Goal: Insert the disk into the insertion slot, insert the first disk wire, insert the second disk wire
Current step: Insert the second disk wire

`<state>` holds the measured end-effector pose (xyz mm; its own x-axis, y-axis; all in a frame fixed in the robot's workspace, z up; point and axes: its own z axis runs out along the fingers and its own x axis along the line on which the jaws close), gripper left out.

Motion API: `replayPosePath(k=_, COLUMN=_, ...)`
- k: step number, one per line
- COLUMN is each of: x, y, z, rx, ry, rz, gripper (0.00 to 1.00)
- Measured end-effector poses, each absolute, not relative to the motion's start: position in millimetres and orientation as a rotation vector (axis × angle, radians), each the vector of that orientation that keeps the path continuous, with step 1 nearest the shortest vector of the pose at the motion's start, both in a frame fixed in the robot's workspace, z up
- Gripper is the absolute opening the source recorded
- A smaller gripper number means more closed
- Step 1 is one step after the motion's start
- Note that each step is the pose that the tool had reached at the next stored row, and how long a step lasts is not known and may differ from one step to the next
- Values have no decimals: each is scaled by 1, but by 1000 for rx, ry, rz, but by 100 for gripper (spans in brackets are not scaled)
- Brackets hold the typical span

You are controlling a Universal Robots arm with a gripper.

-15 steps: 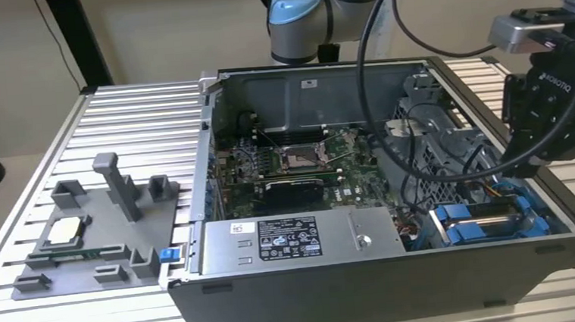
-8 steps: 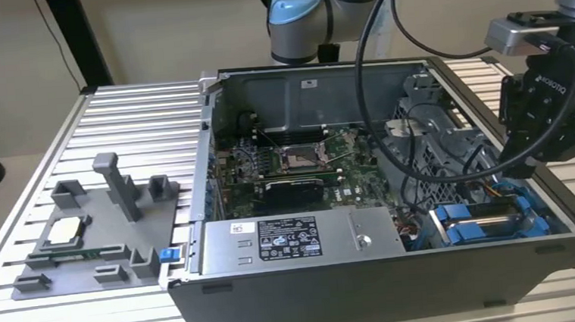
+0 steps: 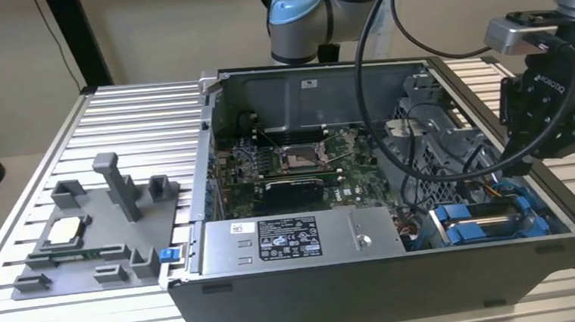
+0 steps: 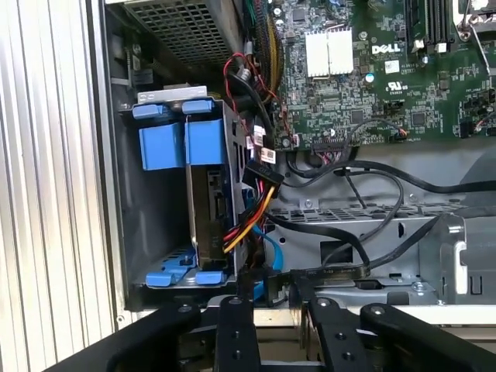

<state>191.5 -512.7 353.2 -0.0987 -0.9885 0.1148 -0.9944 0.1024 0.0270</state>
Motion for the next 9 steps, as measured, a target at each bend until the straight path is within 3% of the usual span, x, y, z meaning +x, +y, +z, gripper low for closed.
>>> replayPosePath(k=9, x=192, y=-513, z=355, rx=2035, ry=-2251, rz=85, gripper=0)
